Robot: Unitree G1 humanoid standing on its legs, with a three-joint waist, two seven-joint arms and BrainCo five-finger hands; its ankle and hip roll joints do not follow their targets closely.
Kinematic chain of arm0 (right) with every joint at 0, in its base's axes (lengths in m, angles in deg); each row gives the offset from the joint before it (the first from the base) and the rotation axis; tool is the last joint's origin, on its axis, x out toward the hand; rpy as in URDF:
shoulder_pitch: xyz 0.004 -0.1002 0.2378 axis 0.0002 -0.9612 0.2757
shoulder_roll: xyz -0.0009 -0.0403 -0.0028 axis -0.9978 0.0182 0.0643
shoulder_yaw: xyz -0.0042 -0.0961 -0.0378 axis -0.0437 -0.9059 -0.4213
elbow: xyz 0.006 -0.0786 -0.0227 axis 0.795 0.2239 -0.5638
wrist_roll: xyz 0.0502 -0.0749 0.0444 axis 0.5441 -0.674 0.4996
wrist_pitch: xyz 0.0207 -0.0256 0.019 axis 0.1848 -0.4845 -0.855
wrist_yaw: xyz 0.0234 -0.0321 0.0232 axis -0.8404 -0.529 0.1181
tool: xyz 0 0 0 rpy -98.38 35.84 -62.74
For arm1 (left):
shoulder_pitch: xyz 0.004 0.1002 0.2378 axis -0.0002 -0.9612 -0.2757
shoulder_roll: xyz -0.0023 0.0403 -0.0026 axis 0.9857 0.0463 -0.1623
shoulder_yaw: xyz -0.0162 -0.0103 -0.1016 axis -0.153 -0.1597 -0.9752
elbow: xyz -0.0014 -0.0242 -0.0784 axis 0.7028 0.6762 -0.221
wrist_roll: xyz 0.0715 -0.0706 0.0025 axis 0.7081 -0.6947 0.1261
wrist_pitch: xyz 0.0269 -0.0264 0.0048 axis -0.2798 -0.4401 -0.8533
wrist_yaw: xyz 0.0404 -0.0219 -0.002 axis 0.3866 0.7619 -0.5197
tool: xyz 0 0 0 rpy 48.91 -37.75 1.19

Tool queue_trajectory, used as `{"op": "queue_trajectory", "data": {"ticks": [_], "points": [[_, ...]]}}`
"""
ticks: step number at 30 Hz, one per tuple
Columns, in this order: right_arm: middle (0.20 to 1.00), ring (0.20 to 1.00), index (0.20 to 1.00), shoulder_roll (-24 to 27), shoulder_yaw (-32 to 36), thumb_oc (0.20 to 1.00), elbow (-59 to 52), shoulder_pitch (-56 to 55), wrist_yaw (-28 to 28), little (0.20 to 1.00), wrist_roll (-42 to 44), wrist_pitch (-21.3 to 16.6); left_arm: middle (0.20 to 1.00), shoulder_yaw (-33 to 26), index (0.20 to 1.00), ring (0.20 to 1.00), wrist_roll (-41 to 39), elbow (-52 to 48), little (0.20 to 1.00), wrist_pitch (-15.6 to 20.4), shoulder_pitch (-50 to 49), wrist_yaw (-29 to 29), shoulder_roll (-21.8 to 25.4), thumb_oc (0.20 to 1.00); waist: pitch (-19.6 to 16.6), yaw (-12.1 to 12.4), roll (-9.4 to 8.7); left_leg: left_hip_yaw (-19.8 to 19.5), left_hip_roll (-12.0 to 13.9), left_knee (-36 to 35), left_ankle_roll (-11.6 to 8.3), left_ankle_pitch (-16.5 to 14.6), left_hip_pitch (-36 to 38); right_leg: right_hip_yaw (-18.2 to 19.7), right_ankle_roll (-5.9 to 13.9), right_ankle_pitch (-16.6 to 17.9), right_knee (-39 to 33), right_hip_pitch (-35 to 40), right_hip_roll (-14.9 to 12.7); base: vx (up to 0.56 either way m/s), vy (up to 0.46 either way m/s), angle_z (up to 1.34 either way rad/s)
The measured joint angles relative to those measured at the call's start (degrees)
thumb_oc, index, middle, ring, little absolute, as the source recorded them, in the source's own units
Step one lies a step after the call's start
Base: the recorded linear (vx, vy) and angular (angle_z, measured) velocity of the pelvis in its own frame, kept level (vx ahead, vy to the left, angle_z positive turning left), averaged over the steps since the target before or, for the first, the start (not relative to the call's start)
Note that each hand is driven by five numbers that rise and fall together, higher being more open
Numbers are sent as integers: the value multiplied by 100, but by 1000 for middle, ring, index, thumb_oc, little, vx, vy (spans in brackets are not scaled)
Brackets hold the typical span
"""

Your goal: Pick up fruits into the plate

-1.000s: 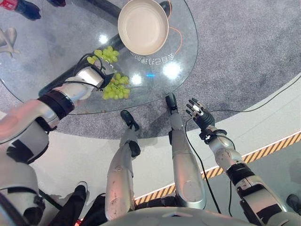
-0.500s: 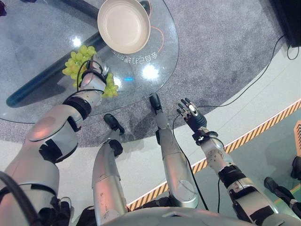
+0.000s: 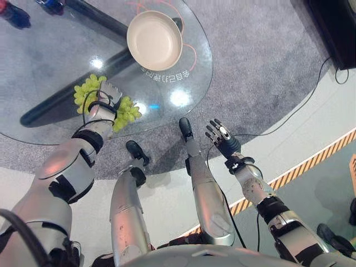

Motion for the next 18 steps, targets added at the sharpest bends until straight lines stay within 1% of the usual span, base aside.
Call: {"op": "queue_trajectory", "data": {"ticks": [3,4,5,6,7,8,10,11,12,14,15,17,18], "points": [[1000,1000,1000,-23,1,1000,32,0,1,1000,-2,10,200,-160,200,200,-592,-28,200,40,-122,-219,27,200,0,54,0,-58,-5,-10,-15,10,54,-33,-4,4,-62,116,3,-4,-31,4],[1000,1000,1000,-31,2,1000,33,0,1,1000,-2,10,200,-203,200,200,-681,-26,200,68,-146,-251,30,200,0,65,0,-58,-6,-19,-15,10,83,-34,-4,4,-72,145,3,-1,-68,2],[1000,1000,1000,-43,1,1000,41,12,3,1000,-2,15,200,-252,200,200,-811,-34,200,155,-154,-298,64,200,0,109,0,-63,-5,-56,-18,13,127,-39,-3,10,-99,196,2,-6,-86,2],[1000,1000,1000,-56,-4,1000,61,11,7,1000,-2,17,200,-418,200,200,-1047,-59,200,324,-175,-358,119,200,0,142,-1,-75,-9,-125,-35,41,219,-72,4,65,-144,293,5,12,-64,4],[1000,1000,1000,-70,-2,1000,77,10,12,1000,-2,17,200,-454,200,200,-1132,-65,200,385,-189,-403,158,200,0,153,-1,-90,-9,-161,-47,49,283,-105,22,83,-142,345,10,5,-67,9],[1000,1000,1000,-105,-2,1000,85,7,24,1000,-2,17,200,-618,200,200,-1305,-160,200,501,-250,-465,259,200,0,170,-1,-121,-19,-277,-83,92,426,-174,22,84,-150,464,12,30,-28,9],[1000,1000,1000,-122,-1,1000,86,8,36,1000,-3,18,200,-773,200,200,-1500,-253,200,616,-283,-540,354,200,1,249,-2,-141,-48,-437,-102,172,616,-228,21,83,-161,586,11,7,-35,10],[1000,1000,1000,-128,1,1000,84,10,66,1000,-5,20,200,-982,200,200,-1723,-507,200,747,-340,-589,495,200,1,316,-2,-167,-79,-649,-146,258,825,-291,20,83,-247,754,2,3,-44,13],[1000,1000,1000,-140,6,1000,72,15,94,1000,-7,17,200,-1093,200,200,-1848,-632,200,797,-346,-627,588,200,1,353,-3,-188,-89,-768,-181,315,928,-342,20,83,-285,838,4,24,-44,14],[1000,1000,1000,-139,11,1000,78,12,119,1000,-7,18,200,-1318,200,200,-2023,-802,200,889,-371,-664,681,200,1,429,-3,-210,-107,-921,-195,395,1049,-377,18,84,-345,937,6,35,-21,10],[1000,1000,1000,-140,11,1000,80,5,139,1000,-13,23,200,-1565,200,200,-2211,-1005,200,979,-457,-676,754,200,2,460,-1,-226,-127,-1113,-215,498,1223,-442,17,85,-351,1034,8,36,-13,10],[1000,1000,1000,-144,16,1000,79,-2,163,1000,-23,27,200,-1740,200,200,-2422,-1136,200,1032,-526,-661,773,200,7,487,2,-259,-168,-1345,-203,624,1443,-502,17,85,-390,1195,-2,32,-2,13],[1000,1000,1000,-143,43,1000,81,-29,174,1000,-36,26,200,-1907,200,200,-2647,-1347,200,1129,-637,-644,777,200,8,514,2,-259,-213,-1563,-232,708,1655,-527,17,85,-454,1348,-21,29,10,11]]}}
